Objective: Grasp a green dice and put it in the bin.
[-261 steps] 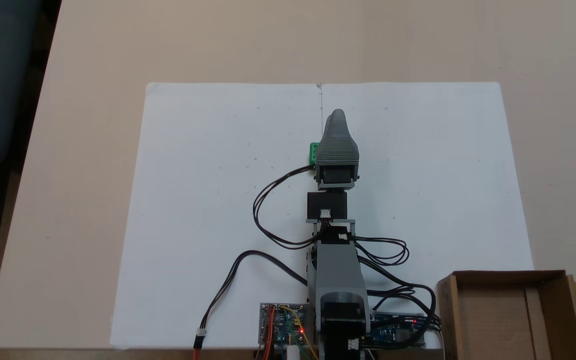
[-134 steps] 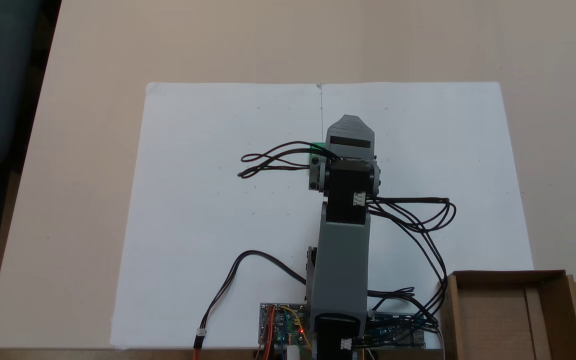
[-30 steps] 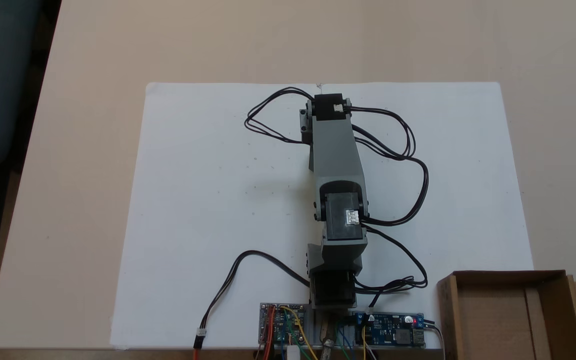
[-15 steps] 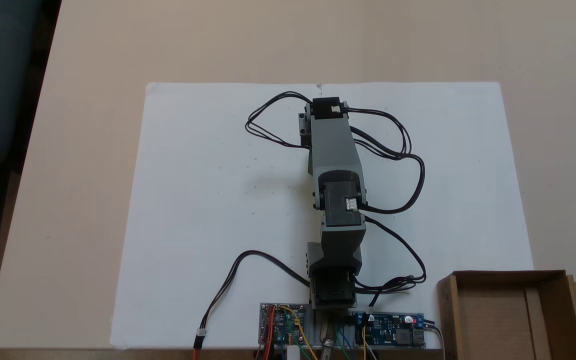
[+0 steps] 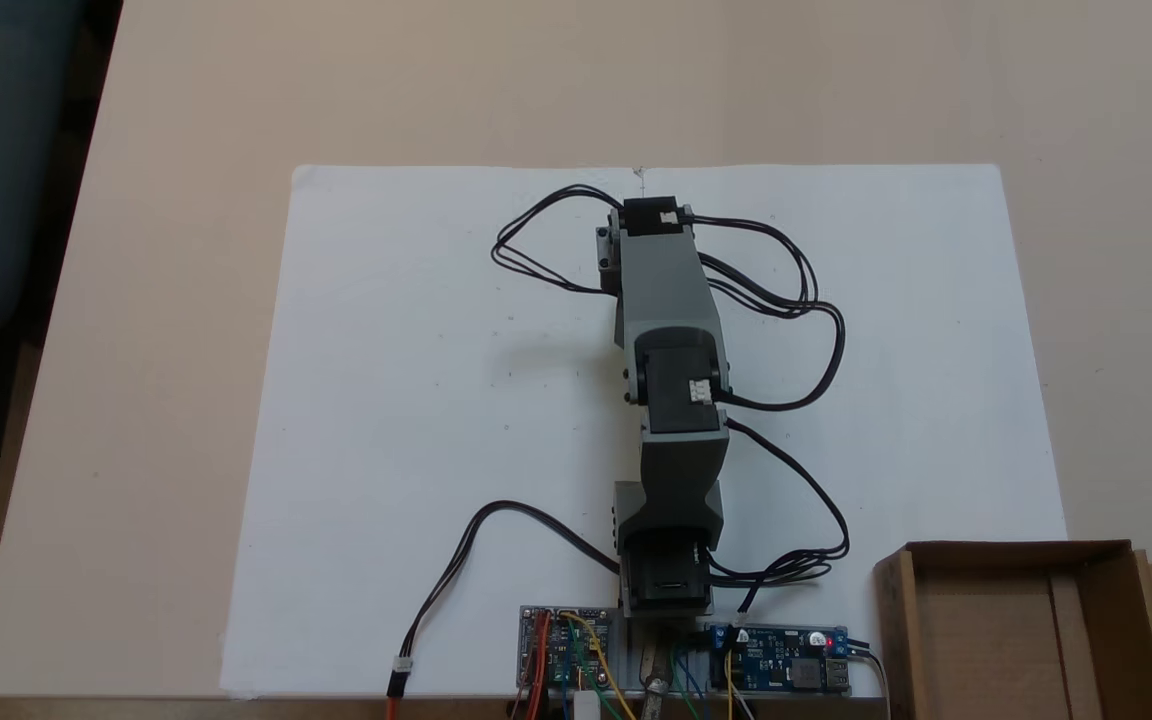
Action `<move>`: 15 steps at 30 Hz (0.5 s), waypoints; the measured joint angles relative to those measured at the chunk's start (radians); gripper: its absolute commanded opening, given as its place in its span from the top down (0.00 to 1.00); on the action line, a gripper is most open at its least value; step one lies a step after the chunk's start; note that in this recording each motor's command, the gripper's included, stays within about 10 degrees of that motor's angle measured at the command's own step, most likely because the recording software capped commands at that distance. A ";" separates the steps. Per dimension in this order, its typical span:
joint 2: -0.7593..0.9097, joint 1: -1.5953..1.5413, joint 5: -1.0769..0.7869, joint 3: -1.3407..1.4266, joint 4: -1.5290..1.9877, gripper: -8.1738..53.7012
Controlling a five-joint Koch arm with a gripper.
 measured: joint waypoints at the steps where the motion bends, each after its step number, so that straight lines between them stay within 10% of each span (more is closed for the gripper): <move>1: 0.003 0.000 0.000 -0.002 -0.003 0.16; 15: -0.031 -0.005 0.000 0.028 -0.032 0.17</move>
